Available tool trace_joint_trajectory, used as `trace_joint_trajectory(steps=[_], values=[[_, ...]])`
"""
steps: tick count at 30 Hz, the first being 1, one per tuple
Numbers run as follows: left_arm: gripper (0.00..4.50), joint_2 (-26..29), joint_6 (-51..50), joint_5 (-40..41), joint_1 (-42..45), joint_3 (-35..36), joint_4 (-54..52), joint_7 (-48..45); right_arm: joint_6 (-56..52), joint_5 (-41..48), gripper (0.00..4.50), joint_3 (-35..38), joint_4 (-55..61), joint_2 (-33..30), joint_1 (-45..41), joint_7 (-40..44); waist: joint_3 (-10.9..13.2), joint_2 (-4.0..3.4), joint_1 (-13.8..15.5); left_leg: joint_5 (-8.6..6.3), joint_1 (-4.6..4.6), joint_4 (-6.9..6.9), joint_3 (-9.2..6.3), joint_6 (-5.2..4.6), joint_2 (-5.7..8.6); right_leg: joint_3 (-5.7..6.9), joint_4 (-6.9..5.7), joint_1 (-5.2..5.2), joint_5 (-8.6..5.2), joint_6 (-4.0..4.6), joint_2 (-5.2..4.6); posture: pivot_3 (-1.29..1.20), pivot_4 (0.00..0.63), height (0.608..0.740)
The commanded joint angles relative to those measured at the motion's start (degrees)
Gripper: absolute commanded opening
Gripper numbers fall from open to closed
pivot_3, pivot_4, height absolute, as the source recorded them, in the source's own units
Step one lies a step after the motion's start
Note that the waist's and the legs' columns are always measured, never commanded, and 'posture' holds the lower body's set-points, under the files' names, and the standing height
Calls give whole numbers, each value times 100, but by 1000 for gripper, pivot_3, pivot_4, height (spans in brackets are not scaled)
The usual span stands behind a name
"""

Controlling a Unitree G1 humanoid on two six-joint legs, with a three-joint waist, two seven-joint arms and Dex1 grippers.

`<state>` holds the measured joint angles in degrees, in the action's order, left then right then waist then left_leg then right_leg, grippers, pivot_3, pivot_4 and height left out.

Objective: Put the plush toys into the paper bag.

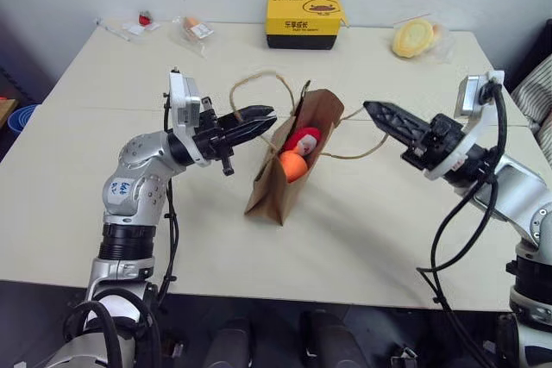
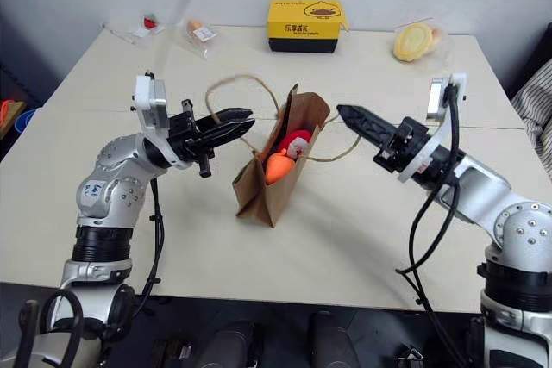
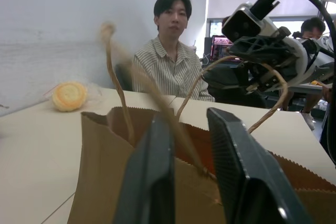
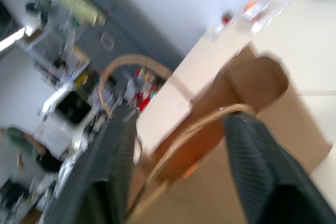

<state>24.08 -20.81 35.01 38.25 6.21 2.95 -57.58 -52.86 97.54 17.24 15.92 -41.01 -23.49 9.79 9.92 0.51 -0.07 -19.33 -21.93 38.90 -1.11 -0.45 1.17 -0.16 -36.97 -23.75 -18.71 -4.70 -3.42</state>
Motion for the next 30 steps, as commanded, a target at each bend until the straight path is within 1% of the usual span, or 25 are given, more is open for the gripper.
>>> trace_joint_trajectory(steps=[1, 3, 4, 7, 8, 9, 11, 12, 13, 14, 17, 19, 20, 24, 25, 27, 30], values=[[2146, 300, -262, 255, -72, 268, -340, 8, -173, -194, 3681, 314, 411, -396, 258, 830, 0, 0, 3, 0, -1, 1, 0, -1, 0, 0, 0, 0, 0, 0, -1, 0, 150, 740], [2842, 446, -327, 290, -167, 348, -424, 8, -227, -253, 4403, 467, 433, -572, 493, 1187, 0, 0, 7, -1, -2, 2, -2, -3, 0, 1, 2, 0, 0, 0, 0, 0, 150, 740], [3160, 518, -366, 311, -234, 400, -482, 11, -259, -351, 4500, 571, 442, -683, 644, 1431, 0, 0, 8, -2, -2, 3, -2, -3, 0, 1, 3, 0, 0, 0, 0, 0, 150, 740], [4110, 768, -463, 367, -548, 586, -752, 30, -216, -1085, 4500, 782, 615, -1051, 1255, 2398, 0, 0, 31, -5, -2, 3, -2, -8, 1, 0, 7, 2, 1, -1, -2, 0, 150, 740], [4396, 888, -476, 379, -751, 661, -909, 7, -151, -1419, 4500, 722, 711, -1140, 1552, 2728, 0, 0, 33, -6, -4, 2, -2, -10, 1, 0, 11, 2, 1, -1, -1, 0, 150, 740], [4462, 984, -539, 428, -964, 745, -1069, 11, -97, -1647, 4500, 672, 770, -1189, 1753, 2958, 0, 0, 35, -7, -3, 2, -2, -10, 1, 0, 11, 3, 1, -1, -1, 0, 150, 740], [4462, 1178, -612, 468, -1469, 856, -1410, -20, 401, -2567, 4500, 215, 995, -1136, 2011, 3407, 0, 0, 0, -7, -3, 1, -2, -11, 1, -2, 13, 3, 1, -2, -2, 0, 150, 740], [4490, 1208, -699, 537, -1753, 893, -1675, 57, 851, -3208, 4323, -182, 1101, -970, 2020, 3513, 0, -1, -4, -8, -1, 0, -1, -11, 0, -6, 12, 2, 1, -2, -1, 0, 150, 740], [4500, 1225, -760, 591, -1932, 910, -1862, 125, 1174, -3666, 4131, -452, 1160, -843, 2021, 3599, 0, -1, -18, -8, 2, 0, 0, -10, 0, -7, 11, 3, 1, -2, -1, 0, 150, 740], [4500, 1173, -741, 610, -2162, 924, -2088, 222, 1713, -4363, 3888, -874, 1105, -584, 1933, 3572, 0, -1, -13, -8, 6, -1, 1, -10, 0, -10, 11, 3, 1, -2, 0, 0, 150, 740], [4500, 1059, -644, 540, -2543, 918, -2471, 469, 2882, -5740, 2861, -1650, 817, 72, 1675, 3578, 2, -4, 6, -9, 16, 0, 4, -4, 2, -15, 19, 5, 1, -2, -1, 0, 150, 740], [4500, 807, -541, 411, -2680, 829, -2651, 831, 3438, -6379, 2169, -2063, 441, 659, 1394, 3385, 2, -5, 26, -9, 17, 3, 3, -2, 5, -14, 19, 6, 1, -1, -2, 0, 150, 740], [4500, 725, -522, 391, -2721, 792, -2711, 948, 3624, -6616, 1805, -2187, 295, 846, 1313, 3333, 2, -4, 25, -9, 19, 5, 3, -2, 7, -14, 18, 8, 1, -2, -3, 0, 150, 740], [4500, 418, -249, 41, -2805, 487, -2848, 1331, 4151, -7317, 345, -2669, -212, 1341, 1051, 3420, 2, -4, 33, -11, 23, 4, 1, 2, 11, -11, 9, 9, 1, -2, -4, 0, 150, 740], [4500, 264, -243, -12, -2872, 303, -2967, 1480, 4198, -7425, 46, -2844, -313, 1563, 924, 3383, 2, -4, 21, -12, 23, 3, 1, 3, 11, -11, 7, 10, 1, -2, -3, 0, 150, 740], [4500, 89, -220, -131, -2955, 69, -3092, 1674, 4311, -7617, 46, -3036, -451, 1834, 775, 3374, 2, -4, -6, -12, 24, 2, 2, 4, 10, -10, 6, 10, 1, -2, -2, 0, 150, 740], [4500, -64, -116, -327, -2921, -90, -3052, 1899, 4342, -7779, 46, -3152, -544, 1929, 701, 3527, 2, -4, -13, -11, 25, 0, 3, 7, 7, -11, 2, 7, 1, -1, 2, 0, 150, 740]])
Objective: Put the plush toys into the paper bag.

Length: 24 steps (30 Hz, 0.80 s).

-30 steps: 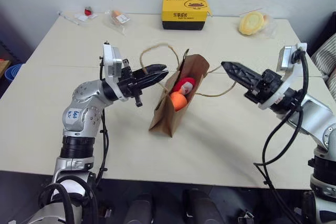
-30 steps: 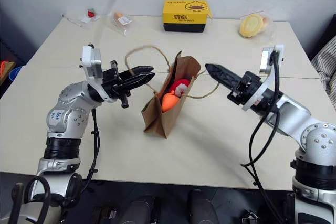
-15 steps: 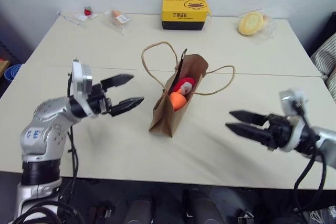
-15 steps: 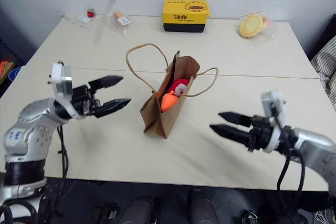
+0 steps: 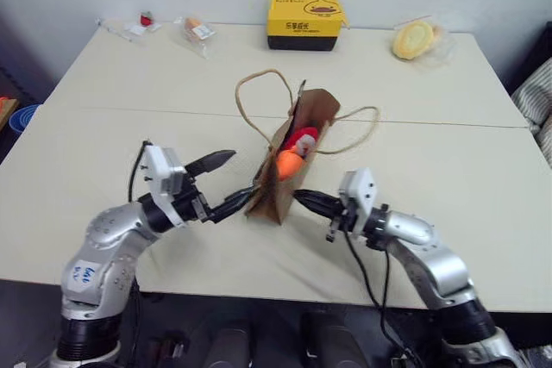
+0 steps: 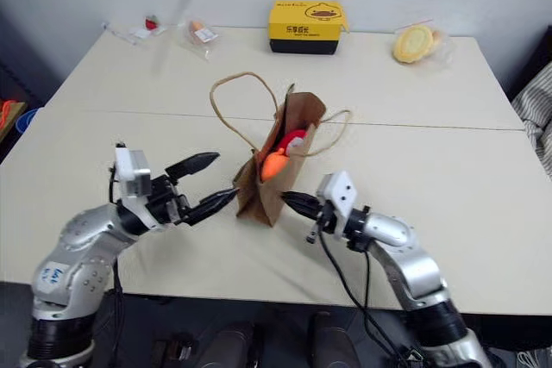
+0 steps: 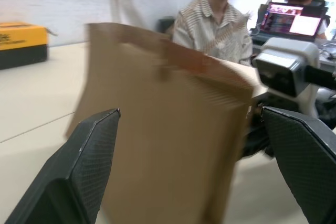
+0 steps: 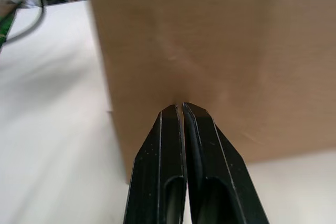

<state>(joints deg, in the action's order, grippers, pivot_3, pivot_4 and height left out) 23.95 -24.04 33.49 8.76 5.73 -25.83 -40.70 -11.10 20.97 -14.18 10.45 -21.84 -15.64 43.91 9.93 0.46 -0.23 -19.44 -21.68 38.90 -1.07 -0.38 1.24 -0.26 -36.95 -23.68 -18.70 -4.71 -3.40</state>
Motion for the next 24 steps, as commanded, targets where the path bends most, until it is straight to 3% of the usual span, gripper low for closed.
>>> trace_joint_trajectory(steps=[1, 15, 24], values=[[4500, -82, 225, -195, 35, -78, -173, 241, 164, -139, 46, -19, -6, 30, -86, 136, 0, 0, 5, 0, 1, 1, 0, 0, 0, 0, -2, 0, 0, 0, 0, 0, 150, 740], [4500, -393, 653, -882, 346, -527, 527, 644, 228, -490, 46, -215, -118, 304, -176, 295, 0, 0, 11, -1, 12, 1, 2, 0, 3, -1, -1, 9, 0, 0, -2, 0, 150, 740], [1612, -406, 693, -812, 453, -515, 741, 454, 246, -383, 0, 111, 244, -4, 202, 485, 0, 0, 17, -1, 12, 1, 2, 0, 3, 1, 0, 10, 0, 0, -2, 0, 150, 740]])
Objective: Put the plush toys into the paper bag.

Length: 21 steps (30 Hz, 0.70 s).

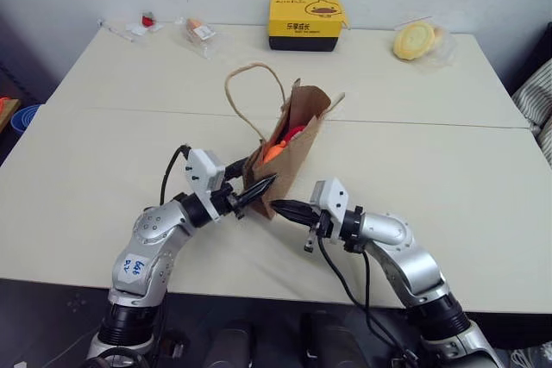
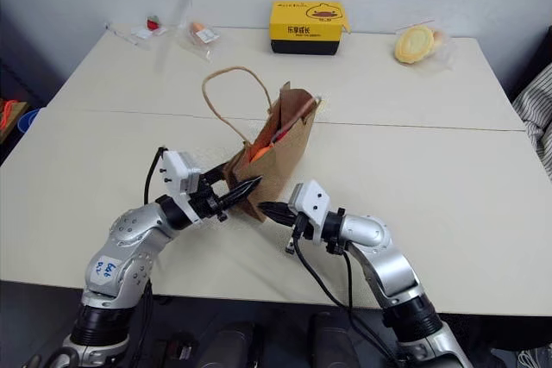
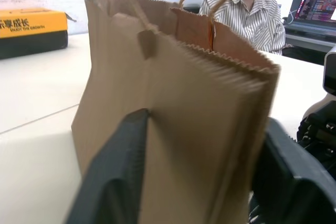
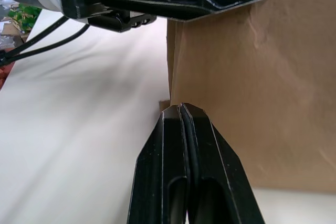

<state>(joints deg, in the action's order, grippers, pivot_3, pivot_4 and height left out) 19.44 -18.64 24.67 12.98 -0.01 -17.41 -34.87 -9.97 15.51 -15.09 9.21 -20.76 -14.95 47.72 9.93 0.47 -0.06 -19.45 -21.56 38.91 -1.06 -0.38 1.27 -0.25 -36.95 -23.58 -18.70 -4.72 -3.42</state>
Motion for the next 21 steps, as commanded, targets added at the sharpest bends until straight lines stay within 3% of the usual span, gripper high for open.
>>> trace_joint_trajectory(steps=[1, 5, 11, 16, 21], values=[[1225, 98, 129, 155, 37, 100, -84, -245, 175, 162, 0, 267, 421, -175, 211, 111, 0, 0, -1, 0, 0, 0, 0, 0, 0, 0, 0, 0, 0, 0, 0, 0, 150, 740], [32, 506, 21, 692, 144, 453, 97, -987, 337, 300, 0, 733, 733, -459, 609, 123, 0, 0, -3, 0, 0, -1, 0, 0, -1, 0, 1, 0, 0, 0, 0, 0, 150, 740], [32, 1548, -364, 1569, 832, 606, 932, -3105, 333, 1143, 0, 2082, 1413, -1529, 1782, 847, 2, -3, 45, -2, 2, 1, -3, -2, 1, 6, 15, 10, -1, 1, -2, 0, 150, 740], [32, 1513, 131, 1212, 1513, 173, 1695, -4128, 915, 1240, 0, 3089, 1253, -2135, 2669, 1492, 2, -3, 104, -7, 13, 1, 0, -12, 2, 4, 33, 28, 0, 1, -3, 0, 150, 740], [32, 1499, 1137, 487, 1782, -127, 2739, -4721, 1139, 1300, 0, 3601, 1294, -2141, 3174, 1565, 1, -3, 69, -7, 19, 1, 12, -12, -3, -2, 5, 28, 0, 0, 8, 0, 150, 740]])
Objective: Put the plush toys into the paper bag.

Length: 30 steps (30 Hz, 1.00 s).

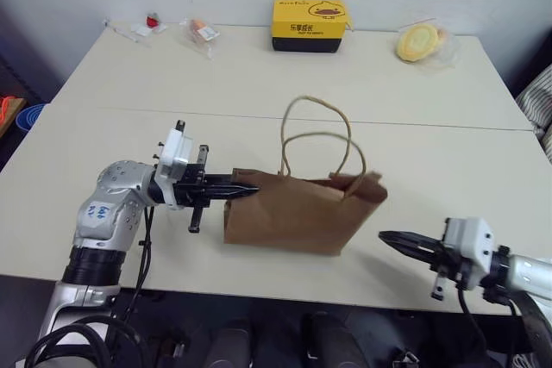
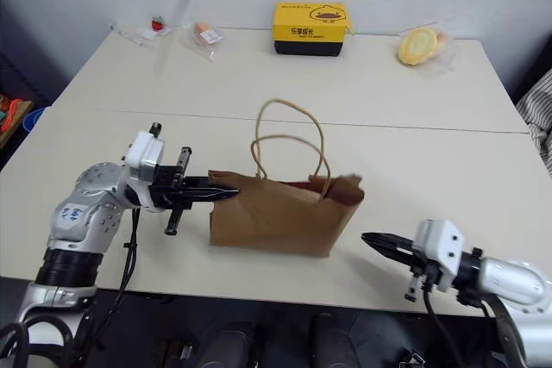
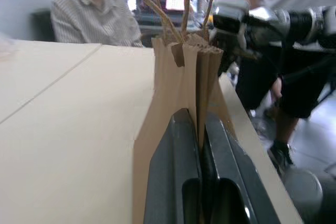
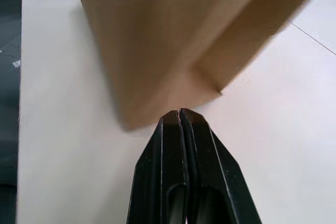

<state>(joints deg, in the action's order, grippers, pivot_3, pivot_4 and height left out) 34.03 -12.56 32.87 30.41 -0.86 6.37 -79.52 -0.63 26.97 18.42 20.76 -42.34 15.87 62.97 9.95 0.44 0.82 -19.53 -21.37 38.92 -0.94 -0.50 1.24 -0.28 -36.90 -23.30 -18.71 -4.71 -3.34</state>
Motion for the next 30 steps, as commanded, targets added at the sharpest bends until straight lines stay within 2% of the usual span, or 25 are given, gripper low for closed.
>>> trace_joint_trajectory(steps=[1, 7, 10, 15, 18, 21, 22, 23, 25, 30], values=[[32, 35, 649, -398, 21, -47, 461, -303, 250, 154, 0, 278, 164, 54, 125, 11, 0, 0, -40, 0, 2, -1, 2, 0, -1, -2, -1, 0, 0, 0, 1, 0, 150, 740], [32, 54, 559, -359, -80, 66, 321, -277, -174, 454, 0, 396, 425, 151, 384, -310, 0, 0, -39, 0, 3, 1, -2, 0, -3, -4, -5, 0, 0, 0, -3, 0, 150, 740], [609, 241, 330, -320, -221, 163, 85, -182, -654, 836, 0, 409, 582, 24, 529, -260, 0, 0, -41, 0, 3, 1, -3, 0, -3, -4, -5, 0, 0, 0, -5, 0, 150, 740], [2220, 625, 97, -283, -590, 557, -320, 132, -396, 746, 1598, 554, 356, -91, 273, -76, 0, 0, -63, 0, 4, 0, -5, -1, -4, -6, 3, 0, 0, 0, -6, 0, 150, 740], [3222, 936, 593, -525, -1045, 896, -479, 187, -129, 679, 2713, 723, -53, -205, 28, 201, 0, -2, -92, -1, 9, -5, -3, -1, -4, -8, 4, 0, 0, 0, -6, 0, 150, 740], [4198, 1311, 168, -252, -1722, 1507, -838, 405, -31, 837, 3802, 940, -405, -414, -243, 558, 1, -2, -102, -1, 10, -14, -5, 0, -6, -6, 5, -1, -1, 1, -6, 0, 150, 740], [4486, 1421, 110, -230, -2008, 1755, -940, 484, -5, 870, 4146, 1002, -548, -505, -341, 709, 1, -3, -96, -1, 9, -15, -2, 0, -6, -8, 4, -2, -1, 1, -6, 0, 150, 740], [4500, 1489, 112, -238, -2220, 1931, -1007, 553, -8, 892, 4480, 1042, -646, -570, -408, 816, 1, -2, -95, -1, 11, -19, -3, -1, -6, -7, 5, -1, -1, 2, -8, 0, 150, 740], [4500, 1633, -84, -271, -2649, 2237, -1144, 734, -62, 937, 4480, 1077, -823, -707, -490, 1033, 1, -3, -92, -2, 11, -20, -3, -3, -6, -7, 15, -1, -1, 3, -10, 0, 150, 740], [4500, 1459, 53, -363, -3076, 2782, -1226, 1416, 160, 761, 4480, 923, -1530, -818, -1005, 1323, 2, -4, -30, -14, 17, -24, -7, -26, -5, -3, 37, 14, -2, 3, -16, 0, 150, 740]])
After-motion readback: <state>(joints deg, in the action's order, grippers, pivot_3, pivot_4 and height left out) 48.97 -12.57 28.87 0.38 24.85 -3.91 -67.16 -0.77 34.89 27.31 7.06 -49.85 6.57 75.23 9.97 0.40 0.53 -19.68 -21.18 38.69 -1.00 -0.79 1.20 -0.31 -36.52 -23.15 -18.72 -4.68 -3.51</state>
